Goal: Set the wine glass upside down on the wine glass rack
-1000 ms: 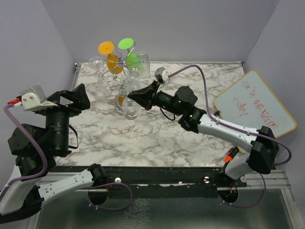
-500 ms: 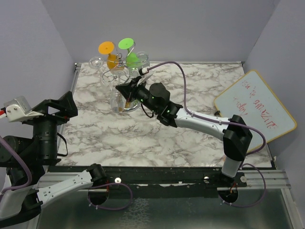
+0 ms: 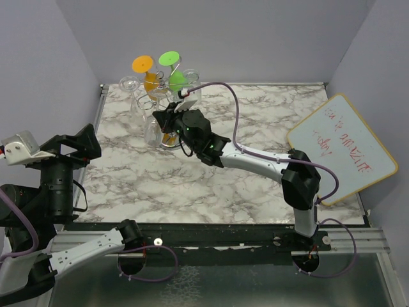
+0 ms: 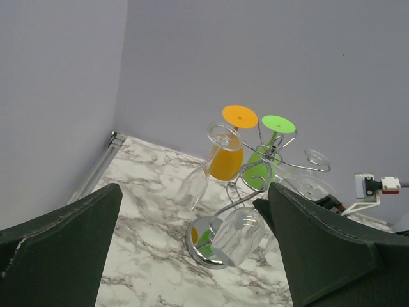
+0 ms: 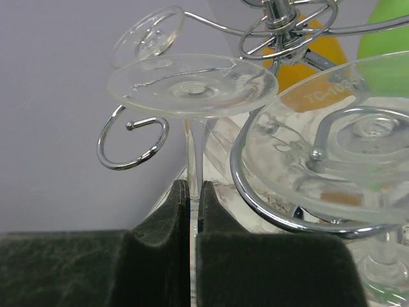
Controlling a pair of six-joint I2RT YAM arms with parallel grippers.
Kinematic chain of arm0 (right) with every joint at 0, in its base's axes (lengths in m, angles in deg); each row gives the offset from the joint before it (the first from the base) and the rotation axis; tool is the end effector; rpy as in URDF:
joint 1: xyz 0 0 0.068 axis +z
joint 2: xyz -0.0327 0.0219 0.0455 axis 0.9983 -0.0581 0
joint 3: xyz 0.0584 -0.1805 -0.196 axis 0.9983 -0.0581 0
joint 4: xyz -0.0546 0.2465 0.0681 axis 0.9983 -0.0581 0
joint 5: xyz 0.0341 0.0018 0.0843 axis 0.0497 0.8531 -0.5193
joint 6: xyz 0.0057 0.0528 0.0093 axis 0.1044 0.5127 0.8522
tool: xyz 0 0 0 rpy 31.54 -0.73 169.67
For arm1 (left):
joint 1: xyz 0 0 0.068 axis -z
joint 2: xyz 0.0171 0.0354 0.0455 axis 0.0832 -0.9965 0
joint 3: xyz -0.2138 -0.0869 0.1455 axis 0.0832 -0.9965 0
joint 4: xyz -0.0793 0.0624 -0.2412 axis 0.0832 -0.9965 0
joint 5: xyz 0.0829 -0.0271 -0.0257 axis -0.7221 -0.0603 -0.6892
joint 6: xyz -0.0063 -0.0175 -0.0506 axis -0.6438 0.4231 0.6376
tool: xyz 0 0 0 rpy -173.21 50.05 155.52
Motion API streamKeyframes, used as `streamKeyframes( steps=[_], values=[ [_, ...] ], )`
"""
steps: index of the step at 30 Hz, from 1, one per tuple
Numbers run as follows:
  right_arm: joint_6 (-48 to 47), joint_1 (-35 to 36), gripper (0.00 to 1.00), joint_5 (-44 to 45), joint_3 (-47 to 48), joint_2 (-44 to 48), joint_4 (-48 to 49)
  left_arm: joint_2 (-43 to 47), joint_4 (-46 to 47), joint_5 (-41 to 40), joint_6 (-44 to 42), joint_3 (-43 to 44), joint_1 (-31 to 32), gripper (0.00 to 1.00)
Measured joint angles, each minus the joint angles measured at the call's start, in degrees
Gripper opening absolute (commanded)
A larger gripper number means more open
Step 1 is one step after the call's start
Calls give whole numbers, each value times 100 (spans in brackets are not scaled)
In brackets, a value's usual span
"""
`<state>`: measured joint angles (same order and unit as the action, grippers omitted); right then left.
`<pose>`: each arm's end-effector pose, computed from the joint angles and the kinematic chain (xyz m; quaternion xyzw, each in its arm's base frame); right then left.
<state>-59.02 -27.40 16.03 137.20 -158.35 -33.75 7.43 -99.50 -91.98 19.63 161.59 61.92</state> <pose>0.2509 0.3979 0.3440 -0.0729 0.6808 0.3950 0.6125 0.0179 0.0309 0.4873 -0.1552 0.6236 -0.0756 0.7625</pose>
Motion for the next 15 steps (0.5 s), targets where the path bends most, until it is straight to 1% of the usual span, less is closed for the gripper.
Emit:
streamKeyframes(
  steps=[6,15],
  values=[
    [4,2,0,42,339,-306,-192,20,-31,2,-15,0,20,97],
    [-57,4,0,35,640,-479,-271,20,-33,4,-15,0,37,98]
  ],
)
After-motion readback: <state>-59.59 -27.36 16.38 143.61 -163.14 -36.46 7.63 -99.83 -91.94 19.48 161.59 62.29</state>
